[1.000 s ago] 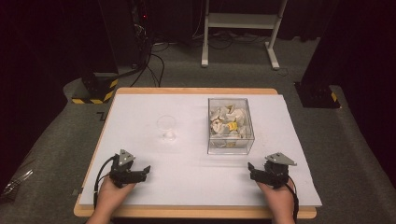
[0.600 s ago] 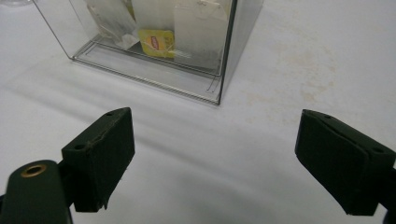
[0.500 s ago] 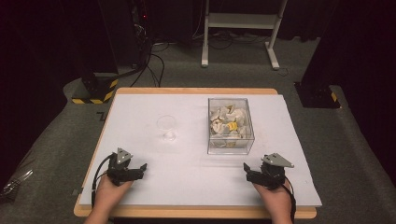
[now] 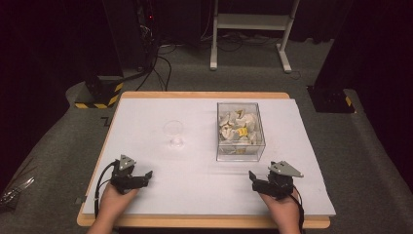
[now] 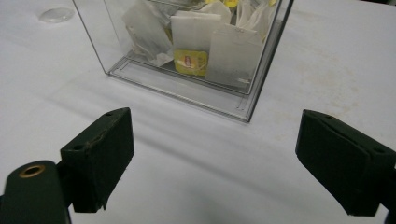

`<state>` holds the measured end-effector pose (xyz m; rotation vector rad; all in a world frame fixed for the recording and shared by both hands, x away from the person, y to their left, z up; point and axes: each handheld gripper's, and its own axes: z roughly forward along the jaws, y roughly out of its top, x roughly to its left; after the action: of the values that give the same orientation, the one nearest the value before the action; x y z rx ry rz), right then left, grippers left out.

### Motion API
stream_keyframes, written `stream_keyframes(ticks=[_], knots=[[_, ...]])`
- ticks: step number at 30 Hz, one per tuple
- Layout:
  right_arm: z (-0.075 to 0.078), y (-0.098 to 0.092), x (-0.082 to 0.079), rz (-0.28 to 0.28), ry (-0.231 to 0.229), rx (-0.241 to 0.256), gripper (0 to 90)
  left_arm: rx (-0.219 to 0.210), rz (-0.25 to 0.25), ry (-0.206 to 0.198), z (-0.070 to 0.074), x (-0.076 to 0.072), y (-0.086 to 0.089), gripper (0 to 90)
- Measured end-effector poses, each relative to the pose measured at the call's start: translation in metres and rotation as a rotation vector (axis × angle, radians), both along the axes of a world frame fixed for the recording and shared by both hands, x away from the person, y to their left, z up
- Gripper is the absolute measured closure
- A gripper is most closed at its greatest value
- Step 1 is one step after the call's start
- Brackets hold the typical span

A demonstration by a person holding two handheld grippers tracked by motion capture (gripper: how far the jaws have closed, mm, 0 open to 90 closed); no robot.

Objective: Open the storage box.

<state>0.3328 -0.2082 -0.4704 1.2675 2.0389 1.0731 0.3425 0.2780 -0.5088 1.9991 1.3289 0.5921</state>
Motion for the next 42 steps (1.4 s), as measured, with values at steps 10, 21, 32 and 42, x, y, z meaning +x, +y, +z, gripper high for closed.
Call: stream_keyframes(ticks=[10,21,32,42], knots=[[0.003,0.01,-0.002,0.029,-0.011,0.005,10.6,0.003,-0.003,0.001,0.0,0.0,0.0,14.6],[0.008,0.023,0.0,0.052,-0.017,0.024,9.4,0.002,-0.002,0.002,0.0,0.0,0.0,14.7],[0.011,0.032,0.013,0.056,-0.014,0.043,10.2,-0.006,0.004,0.0,0.0,-0.001,-0.001,14.7],[0.012,0.043,0.024,0.032,-0.023,0.065,14.2,-0.003,0.003,0.002,0.0,-0.001,-0.001,14.8]])
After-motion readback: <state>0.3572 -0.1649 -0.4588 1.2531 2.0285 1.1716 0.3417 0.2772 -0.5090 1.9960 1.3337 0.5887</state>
